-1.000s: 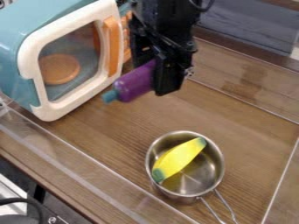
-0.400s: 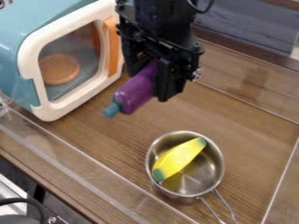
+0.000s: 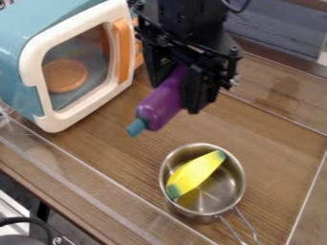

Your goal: Put the eggplant in the silver pot

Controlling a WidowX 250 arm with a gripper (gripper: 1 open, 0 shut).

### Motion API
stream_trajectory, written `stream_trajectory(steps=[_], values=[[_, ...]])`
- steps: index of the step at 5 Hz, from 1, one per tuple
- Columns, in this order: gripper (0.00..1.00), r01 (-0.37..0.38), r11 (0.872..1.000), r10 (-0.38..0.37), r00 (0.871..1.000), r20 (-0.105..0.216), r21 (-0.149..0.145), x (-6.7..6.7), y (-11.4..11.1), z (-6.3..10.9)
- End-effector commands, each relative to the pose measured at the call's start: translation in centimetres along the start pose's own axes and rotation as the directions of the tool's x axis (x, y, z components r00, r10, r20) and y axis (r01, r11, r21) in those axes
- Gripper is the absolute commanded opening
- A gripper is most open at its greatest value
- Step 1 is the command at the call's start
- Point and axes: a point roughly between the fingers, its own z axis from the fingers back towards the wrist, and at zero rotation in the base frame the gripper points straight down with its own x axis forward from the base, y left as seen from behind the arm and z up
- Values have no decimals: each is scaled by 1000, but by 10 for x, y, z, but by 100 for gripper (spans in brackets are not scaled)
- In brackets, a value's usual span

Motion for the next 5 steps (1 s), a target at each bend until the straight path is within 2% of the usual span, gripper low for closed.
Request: stream_trajectory(steps=[1,2,4,5], values=[[0,-43,999,43,998,48,-6,-6,0,9],[0,-76,997,76,995,60,-8,-14,3,12],[0,-196,981,195,977,81,-3,-17,-13,-2],[0,-221,975,220,971,89,-1,-17,-14,0]])
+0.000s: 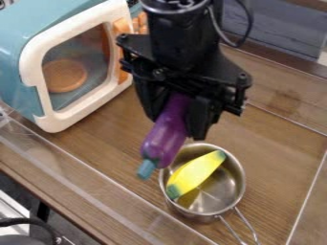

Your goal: Put the eggplant in the silver pot

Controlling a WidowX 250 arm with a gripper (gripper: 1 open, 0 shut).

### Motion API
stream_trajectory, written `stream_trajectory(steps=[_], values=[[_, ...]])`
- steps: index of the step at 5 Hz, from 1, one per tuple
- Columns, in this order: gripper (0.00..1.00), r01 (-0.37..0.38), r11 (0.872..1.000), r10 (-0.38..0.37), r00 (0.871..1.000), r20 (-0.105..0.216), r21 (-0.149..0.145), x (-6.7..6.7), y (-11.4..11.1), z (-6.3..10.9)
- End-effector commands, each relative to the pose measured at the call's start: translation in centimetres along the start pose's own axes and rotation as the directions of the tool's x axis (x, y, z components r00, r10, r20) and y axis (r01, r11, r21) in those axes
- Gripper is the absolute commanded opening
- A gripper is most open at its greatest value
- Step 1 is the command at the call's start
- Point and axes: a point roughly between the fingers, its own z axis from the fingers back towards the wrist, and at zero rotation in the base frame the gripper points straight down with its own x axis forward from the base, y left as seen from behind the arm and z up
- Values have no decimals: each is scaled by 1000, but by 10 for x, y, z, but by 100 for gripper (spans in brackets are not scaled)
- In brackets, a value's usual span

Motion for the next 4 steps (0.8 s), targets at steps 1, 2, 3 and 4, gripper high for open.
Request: stream_trajectory(steps=[1,2,3,4], values=[[0,-1,1000,1,999,32,-4,5,4,8],[0,-3,1000,3,999,43,-6,8,8,10],[0,8,1000,-7,999,50,-12,9,5,2],[0,21,1000,-20,998,58,-16,11,2,-6]])
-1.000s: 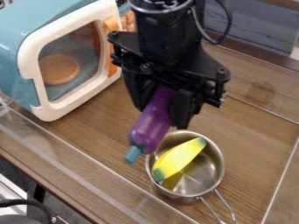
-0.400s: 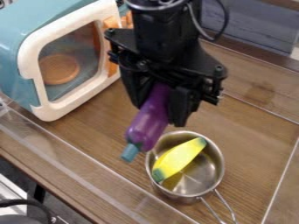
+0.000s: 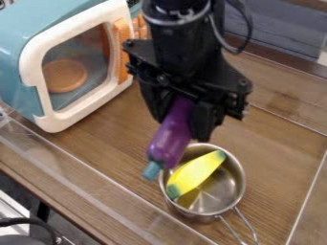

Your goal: Put the eggplant in the silver pot

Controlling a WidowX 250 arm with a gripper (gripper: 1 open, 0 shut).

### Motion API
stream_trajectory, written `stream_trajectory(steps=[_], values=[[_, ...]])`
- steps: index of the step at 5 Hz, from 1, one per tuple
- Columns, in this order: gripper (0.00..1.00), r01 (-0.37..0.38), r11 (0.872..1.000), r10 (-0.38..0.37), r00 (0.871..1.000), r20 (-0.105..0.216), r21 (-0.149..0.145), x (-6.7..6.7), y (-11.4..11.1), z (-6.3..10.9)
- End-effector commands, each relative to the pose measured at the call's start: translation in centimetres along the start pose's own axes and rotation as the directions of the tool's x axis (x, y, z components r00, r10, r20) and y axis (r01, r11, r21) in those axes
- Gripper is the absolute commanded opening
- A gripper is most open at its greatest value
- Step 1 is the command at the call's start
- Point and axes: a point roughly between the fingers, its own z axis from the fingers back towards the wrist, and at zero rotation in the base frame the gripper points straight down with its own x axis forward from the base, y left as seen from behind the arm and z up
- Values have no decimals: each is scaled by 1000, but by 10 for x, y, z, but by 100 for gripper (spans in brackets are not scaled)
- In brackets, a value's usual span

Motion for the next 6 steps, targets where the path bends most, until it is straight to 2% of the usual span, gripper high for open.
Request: stream_trajectory(steps=[1,3,5,6], values=[[0,15,1000,-15,1000,23,-4,6,10,6],[0,36,999,-35,999,34,-7,9,26,11],[0,16,1000,-15,999,39,-14,8,25,11],[0,63,998,-62,997,38,-28,11,16,-1]])
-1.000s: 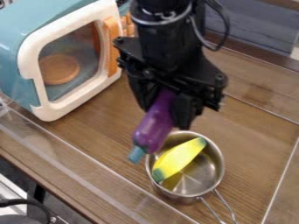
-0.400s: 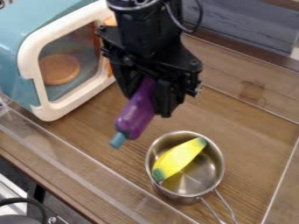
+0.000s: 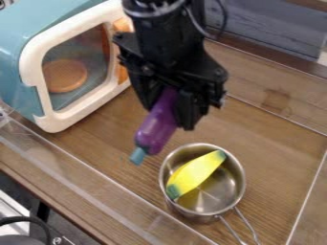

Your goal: Put the eggplant in the silver pot

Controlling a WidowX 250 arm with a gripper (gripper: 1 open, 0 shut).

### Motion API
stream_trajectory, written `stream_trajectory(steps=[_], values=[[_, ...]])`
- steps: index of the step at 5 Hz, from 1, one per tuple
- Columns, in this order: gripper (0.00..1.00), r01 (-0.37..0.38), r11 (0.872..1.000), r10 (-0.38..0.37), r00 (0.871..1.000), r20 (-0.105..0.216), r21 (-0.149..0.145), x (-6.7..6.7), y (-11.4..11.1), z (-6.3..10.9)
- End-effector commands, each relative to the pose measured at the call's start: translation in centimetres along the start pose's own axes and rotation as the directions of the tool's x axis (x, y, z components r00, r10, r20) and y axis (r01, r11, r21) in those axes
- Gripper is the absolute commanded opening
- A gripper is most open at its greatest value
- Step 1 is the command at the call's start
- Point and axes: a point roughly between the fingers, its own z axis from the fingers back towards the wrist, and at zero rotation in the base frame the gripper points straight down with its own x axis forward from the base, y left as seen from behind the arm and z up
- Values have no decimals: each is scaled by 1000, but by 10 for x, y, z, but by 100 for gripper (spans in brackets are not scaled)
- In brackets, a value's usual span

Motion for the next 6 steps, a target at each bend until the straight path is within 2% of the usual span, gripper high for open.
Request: stream_trajectory(steps=[1,2,3,4,5,6], values=[[0,52,999,-52,998,25,-11,7,-11,-16],[0,46,999,-46,998,37,1,-1,-17,-30],[0,30,999,-31,998,51,10,-1,-17,-29],[100,21,1000,-21,999,45,13,10,-21,-37],[100,15,1000,-16,999,46,13,23,-26,-46],[100,3,1000,-4,999,42,15,28,-26,-45]])
